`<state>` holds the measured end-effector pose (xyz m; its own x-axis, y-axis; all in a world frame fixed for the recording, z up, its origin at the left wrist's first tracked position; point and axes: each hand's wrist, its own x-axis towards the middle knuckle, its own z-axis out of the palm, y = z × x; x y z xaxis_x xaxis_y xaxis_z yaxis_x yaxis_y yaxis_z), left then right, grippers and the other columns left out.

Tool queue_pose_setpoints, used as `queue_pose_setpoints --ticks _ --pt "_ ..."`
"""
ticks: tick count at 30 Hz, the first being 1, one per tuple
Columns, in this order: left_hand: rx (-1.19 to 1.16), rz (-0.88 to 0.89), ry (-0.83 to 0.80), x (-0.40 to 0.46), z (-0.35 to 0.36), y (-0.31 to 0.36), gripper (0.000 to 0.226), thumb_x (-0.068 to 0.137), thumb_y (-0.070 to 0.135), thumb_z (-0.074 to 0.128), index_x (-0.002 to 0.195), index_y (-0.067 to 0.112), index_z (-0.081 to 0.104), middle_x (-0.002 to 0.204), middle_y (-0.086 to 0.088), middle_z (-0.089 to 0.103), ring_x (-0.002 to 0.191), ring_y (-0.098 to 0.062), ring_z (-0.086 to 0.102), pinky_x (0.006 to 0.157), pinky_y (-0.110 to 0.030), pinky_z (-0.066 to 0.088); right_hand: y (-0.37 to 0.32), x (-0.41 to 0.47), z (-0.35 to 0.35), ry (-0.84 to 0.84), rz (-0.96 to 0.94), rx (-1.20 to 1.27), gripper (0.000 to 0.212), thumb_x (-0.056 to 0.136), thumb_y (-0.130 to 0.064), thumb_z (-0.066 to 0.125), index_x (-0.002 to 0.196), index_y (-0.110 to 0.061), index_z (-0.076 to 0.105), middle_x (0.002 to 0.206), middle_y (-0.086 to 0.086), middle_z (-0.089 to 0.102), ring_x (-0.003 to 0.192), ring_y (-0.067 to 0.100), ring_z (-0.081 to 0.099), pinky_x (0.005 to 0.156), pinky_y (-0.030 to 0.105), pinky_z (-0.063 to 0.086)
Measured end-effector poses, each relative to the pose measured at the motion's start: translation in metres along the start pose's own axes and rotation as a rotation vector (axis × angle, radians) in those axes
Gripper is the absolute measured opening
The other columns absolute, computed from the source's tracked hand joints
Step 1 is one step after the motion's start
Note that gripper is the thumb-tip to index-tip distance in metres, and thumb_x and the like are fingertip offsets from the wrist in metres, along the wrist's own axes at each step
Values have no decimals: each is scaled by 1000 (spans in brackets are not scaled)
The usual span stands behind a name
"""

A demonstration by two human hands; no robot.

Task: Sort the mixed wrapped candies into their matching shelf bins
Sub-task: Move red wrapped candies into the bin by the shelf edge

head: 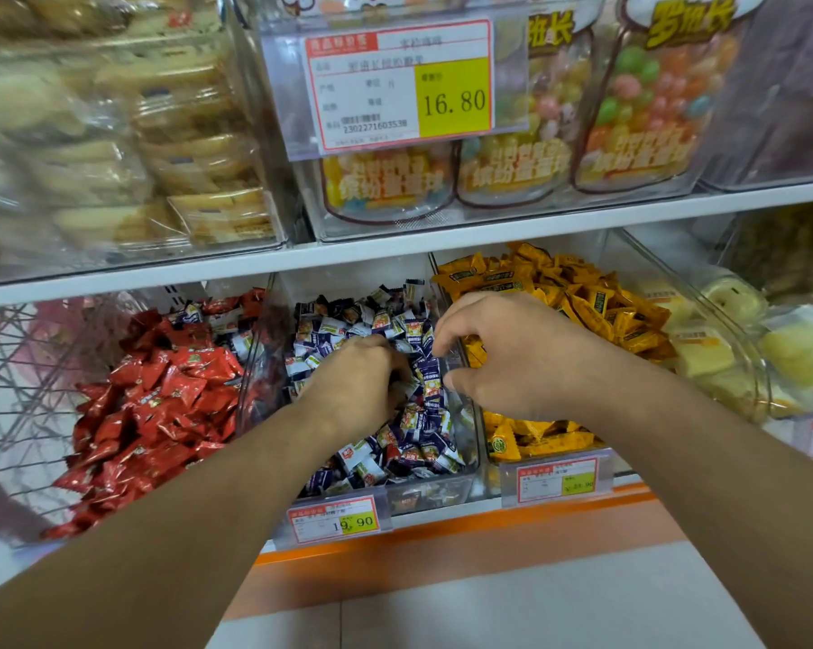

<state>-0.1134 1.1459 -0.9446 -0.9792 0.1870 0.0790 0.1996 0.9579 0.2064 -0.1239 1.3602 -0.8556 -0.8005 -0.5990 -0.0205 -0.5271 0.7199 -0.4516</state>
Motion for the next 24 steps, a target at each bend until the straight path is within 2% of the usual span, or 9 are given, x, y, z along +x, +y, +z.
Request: queue_pose_setpoints --ticks 4,6,10,12,14,15,21,24 --pt "-59 -65 -129 -3 -10 3 13 83 31 65 93 30 74 92 9 69 85 -13 65 76 -35 60 1 0 0 -4 6 19 23 92 -27 78 114 -30 73 137 -15 55 135 12 48 111 32 43" --pt "-61 -116 -190 -8 -15 2 24 79 44 58 82 26 73 83 8 69 76 -11 65 69 -34 59 1 1 0 -6 10 17 23 92 -27 78 114 -30 73 137 -14 55 135 13 48 111 34 44" --pt "49 -114 -121 -17 -12 -1 43 93 56 56 72 21 69 73 4 65 70 -15 62 66 -33 54 -1 1 1 -11 18 14 23 92 -25 78 113 -31 73 137 -14 55 132 14 50 105 31 46" --pt "47 -116 -73 -18 -11 3 32 94 52 64 80 24 73 78 4 67 74 -17 63 69 -33 55 -2 0 1 -14 18 9 24 92 -24 77 114 -31 73 137 -15 54 133 14 49 104 28 44" --pt "-11 -116 -32 -18 -11 9 13 91 43 71 94 30 74 90 7 71 84 -16 67 78 -35 58 -3 0 1 -14 18 2 24 93 -24 77 115 -31 73 138 -15 54 134 13 47 104 25 40" --pt "-37 -115 -20 -17 -11 11 11 90 39 73 99 33 73 96 8 72 89 -17 67 81 -36 58 -3 0 1 -12 17 1 23 93 -24 77 115 -31 73 137 -16 54 134 12 47 104 24 38" --pt "-47 -132 -35 -11 -9 14 28 90 32 71 118 33 67 105 1 73 97 -25 68 84 -41 58 -1 0 1 -10 9 6 23 93 -26 77 116 -30 72 136 -16 54 134 11 48 108 26 39" --pt "-71 -169 -75 -8 -8 13 26 90 32 71 116 34 66 99 4 73 95 -23 68 85 -40 58 -1 1 2 -12 8 2 23 93 -26 77 115 -30 72 137 -15 54 134 12 48 109 29 42"
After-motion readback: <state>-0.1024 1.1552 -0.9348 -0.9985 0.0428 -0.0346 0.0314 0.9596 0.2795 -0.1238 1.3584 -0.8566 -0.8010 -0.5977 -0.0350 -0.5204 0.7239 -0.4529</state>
